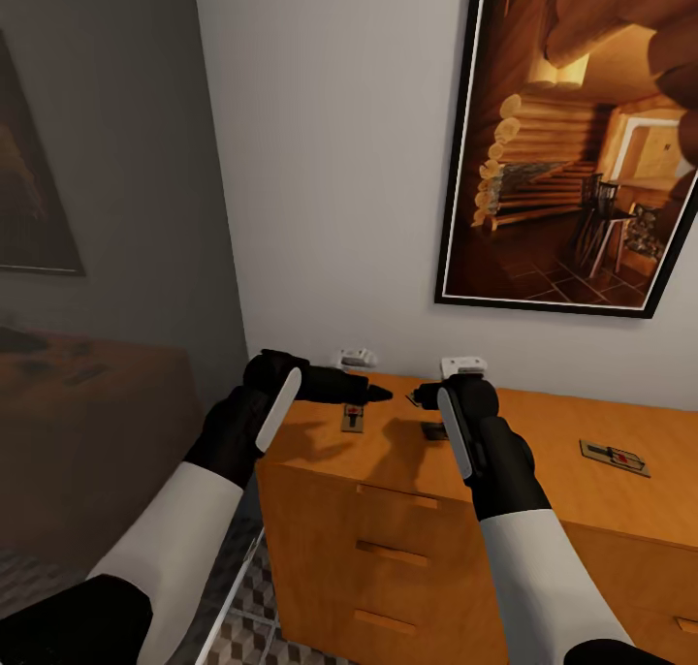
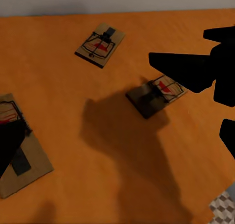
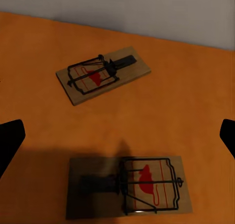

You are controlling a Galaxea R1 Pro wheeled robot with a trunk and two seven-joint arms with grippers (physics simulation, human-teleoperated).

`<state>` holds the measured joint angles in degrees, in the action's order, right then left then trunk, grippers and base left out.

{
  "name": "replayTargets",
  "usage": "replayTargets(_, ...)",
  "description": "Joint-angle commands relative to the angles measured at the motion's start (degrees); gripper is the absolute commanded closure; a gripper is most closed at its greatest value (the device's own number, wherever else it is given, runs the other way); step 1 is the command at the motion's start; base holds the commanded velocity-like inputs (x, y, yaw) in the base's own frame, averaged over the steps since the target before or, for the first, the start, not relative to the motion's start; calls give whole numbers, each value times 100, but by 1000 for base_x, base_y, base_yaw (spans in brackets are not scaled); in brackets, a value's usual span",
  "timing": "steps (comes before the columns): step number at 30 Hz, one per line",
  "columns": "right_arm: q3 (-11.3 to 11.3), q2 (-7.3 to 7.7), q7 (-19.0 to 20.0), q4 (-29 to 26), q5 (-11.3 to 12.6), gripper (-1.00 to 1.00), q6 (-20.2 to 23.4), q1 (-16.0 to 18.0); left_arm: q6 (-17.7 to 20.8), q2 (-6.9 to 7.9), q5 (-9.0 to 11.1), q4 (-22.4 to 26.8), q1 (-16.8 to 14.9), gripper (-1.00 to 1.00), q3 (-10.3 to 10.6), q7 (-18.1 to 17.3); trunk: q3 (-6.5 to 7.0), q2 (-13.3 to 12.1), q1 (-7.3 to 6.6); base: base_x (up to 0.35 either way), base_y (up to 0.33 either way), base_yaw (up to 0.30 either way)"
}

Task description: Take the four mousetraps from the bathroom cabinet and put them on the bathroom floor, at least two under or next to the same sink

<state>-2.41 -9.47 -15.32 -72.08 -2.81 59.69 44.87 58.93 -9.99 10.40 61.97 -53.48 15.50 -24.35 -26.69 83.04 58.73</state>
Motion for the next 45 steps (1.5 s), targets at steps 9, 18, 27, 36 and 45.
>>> replayTargets(9, -5, 2, -2, 3, -28, -100, 31, 5, 23, 24, 25, 646, -5, -100, -357, 87, -7, 4, 0, 0, 0, 191)
replayTargets(18, 1, 7, -5, 1, -30, -100, 31, 5, 14, 449, -177, 871, -5, -100, -575, 296, -7, 4, 0, 0, 0, 102)
replayTargets(27, -7, 7, -9, 4, -35, -100, 31, 5, 12, 678, -202, 899, -5, -100, -597, 315, -7, 4, 0, 0, 0, 8)
replayTargets(36, 3, 7, -14, 5, -33, -100, 31, 5, 13, 663, -188, 904, -5, -100, -586, 301, -7, 4, 0, 0, 0, 1)
replayTargets(45, -19, 3, -15, 22, -23, -100, 31, 5, 7, 620, -181, 912, -5, -100, -569, 291, -7, 4, 0, 0, 0, 0)
